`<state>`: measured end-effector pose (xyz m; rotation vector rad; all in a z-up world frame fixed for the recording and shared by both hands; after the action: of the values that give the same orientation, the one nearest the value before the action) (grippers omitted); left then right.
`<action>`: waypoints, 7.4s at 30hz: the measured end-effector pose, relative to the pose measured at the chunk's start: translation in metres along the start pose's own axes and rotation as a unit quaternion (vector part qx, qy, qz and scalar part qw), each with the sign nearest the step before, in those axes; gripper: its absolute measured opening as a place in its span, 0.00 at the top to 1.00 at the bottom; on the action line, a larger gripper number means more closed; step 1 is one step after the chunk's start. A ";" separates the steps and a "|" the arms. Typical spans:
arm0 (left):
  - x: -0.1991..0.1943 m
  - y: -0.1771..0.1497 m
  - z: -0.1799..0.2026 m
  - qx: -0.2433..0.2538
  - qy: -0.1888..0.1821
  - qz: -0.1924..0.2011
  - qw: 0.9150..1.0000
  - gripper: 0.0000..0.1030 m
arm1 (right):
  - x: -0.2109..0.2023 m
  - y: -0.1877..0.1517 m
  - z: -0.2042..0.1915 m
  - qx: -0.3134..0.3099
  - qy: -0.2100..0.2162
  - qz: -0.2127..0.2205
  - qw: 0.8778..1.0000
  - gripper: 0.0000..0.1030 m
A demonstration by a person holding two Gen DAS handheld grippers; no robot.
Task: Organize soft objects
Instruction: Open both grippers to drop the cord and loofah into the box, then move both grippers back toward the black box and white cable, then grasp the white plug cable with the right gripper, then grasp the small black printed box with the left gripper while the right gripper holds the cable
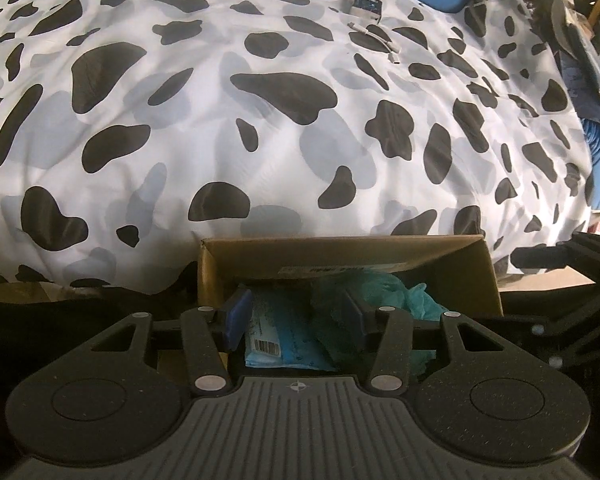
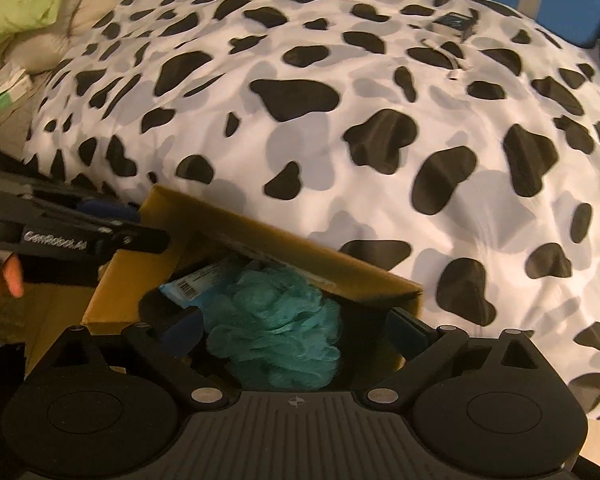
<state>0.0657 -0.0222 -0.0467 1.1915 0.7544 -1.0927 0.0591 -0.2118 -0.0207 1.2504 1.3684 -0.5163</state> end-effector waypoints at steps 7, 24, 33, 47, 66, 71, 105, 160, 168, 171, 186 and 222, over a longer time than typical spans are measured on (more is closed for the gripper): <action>-0.004 0.001 0.005 0.008 -0.013 0.013 1.000 0.53 | -0.007 0.006 0.015 0.026 -0.036 0.029 0.999 0.00; -0.011 0.005 0.017 0.047 -0.002 0.046 0.998 0.53 | -0.036 0.019 0.040 0.074 -0.094 0.146 0.982 0.00; -0.021 0.009 0.026 0.083 0.022 0.099 0.991 0.31 | -0.044 0.022 0.035 0.046 -0.109 0.177 0.977 0.00; -0.053 0.025 0.032 0.104 0.056 0.211 0.970 0.26 | -0.046 0.023 0.031 0.028 -0.119 0.179 0.976 0.00; -0.050 0.060 0.028 0.141 0.053 0.205 0.967 0.26 | -0.037 0.048 0.041 0.006 -0.130 0.169 0.977 0.00; -0.041 0.078 0.024 0.145 0.057 0.204 0.966 0.26 | -0.033 0.060 0.046 0.000 -0.126 0.168 0.978 0.00; 0.014 0.179 0.020 0.127 0.016 0.167 0.978 0.26 | 0.052 0.180 0.115 -0.063 -0.119 0.154 0.979 0.10; 0.049 0.201 0.042 0.119 -0.026 0.127 0.984 0.26 | 0.111 0.236 0.164 -0.036 -0.122 0.131 0.983 0.94; 0.054 0.203 0.045 0.129 -0.006 0.151 0.980 0.26 | 0.090 0.207 0.167 -0.014 -0.129 0.107 0.986 0.94; 0.057 0.204 0.047 0.135 0.005 0.149 0.980 0.26 | 0.077 0.196 0.165 0.005 -0.113 0.104 0.988 0.94; 0.062 0.214 0.076 0.163 0.025 0.213 0.963 0.26 | 0.012 0.152 0.136 0.054 -0.079 0.116 0.989 0.94; 0.209 0.325 0.100 0.121 -0.007 0.162 0.979 0.54 | -0.010 0.120 0.173 0.136 -0.061 0.107 0.983 0.96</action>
<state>0.4320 -0.1713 -0.1021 1.4536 0.4024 -0.9354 0.2365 -0.3251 -0.0129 1.5410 1.0704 -0.6323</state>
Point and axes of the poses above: each gripper's, at about its wrist camera, not at the fingertips, and x roughly the way its jaws point, z to its right, y to its top, the point moved 5 cm from there along x, roughly the way its jaws point
